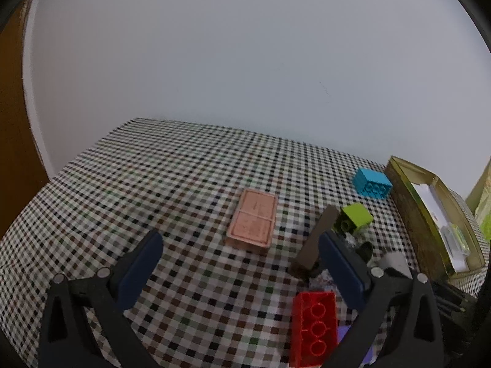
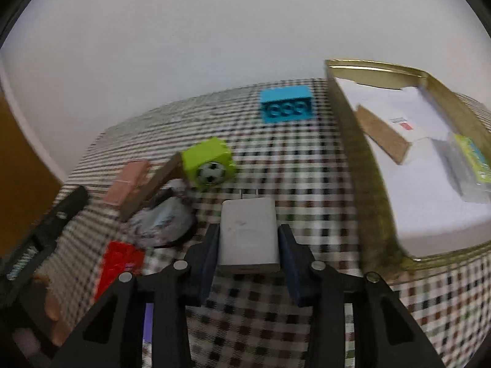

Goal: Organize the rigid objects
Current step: 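Grasp the white charger with the right gripper while the left grasps the red brick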

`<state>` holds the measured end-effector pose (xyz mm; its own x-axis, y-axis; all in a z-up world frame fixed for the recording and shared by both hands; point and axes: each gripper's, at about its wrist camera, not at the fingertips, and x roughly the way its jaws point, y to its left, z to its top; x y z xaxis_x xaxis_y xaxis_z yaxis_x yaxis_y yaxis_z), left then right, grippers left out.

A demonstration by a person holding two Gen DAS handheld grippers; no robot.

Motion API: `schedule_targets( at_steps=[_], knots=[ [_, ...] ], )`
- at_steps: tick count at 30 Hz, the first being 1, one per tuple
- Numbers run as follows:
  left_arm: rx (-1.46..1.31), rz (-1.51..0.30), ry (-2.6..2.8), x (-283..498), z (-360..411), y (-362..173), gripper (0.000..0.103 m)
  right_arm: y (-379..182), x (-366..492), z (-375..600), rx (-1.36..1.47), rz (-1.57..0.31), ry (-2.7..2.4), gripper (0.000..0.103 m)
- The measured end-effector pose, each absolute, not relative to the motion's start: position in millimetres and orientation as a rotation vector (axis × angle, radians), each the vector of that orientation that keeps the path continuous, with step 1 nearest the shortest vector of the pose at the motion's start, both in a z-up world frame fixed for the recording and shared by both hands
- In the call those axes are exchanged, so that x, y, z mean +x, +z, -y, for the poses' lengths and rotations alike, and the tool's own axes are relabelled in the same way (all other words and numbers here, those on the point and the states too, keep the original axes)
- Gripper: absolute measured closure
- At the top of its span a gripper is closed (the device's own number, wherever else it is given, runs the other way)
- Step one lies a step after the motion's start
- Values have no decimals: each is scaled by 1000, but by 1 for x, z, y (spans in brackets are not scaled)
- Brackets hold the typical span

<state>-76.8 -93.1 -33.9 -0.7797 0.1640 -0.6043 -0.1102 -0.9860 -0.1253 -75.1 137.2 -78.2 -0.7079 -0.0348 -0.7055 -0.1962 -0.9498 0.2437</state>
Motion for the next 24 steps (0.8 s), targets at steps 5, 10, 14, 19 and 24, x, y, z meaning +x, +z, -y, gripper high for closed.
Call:
schedule_targets(
  at_steps=[5, 10, 14, 19, 24],
  knots=[
    [-990, 73, 2725, -74, 83, -41, 2, -69, -63, -138, -1014, -429, 2867, 62],
    [-986, -15, 2634, -65, 68, -44, 6, -68, -55, -143, -929, -395, 2871, 62],
    [-1062, 30, 2579, -65, 69, -50, 9, -55, -52, -150, -864, -344, 2874, 62],
    [-1214, -2, 2555, -78, 62, -62, 26, -47, -52, -144, -833, -298, 2901, 62],
    [-1261, -67, 2577, -77, 58, -66, 28, -45, -47, -137, -836, -303, 2902, 62]
  ],
)
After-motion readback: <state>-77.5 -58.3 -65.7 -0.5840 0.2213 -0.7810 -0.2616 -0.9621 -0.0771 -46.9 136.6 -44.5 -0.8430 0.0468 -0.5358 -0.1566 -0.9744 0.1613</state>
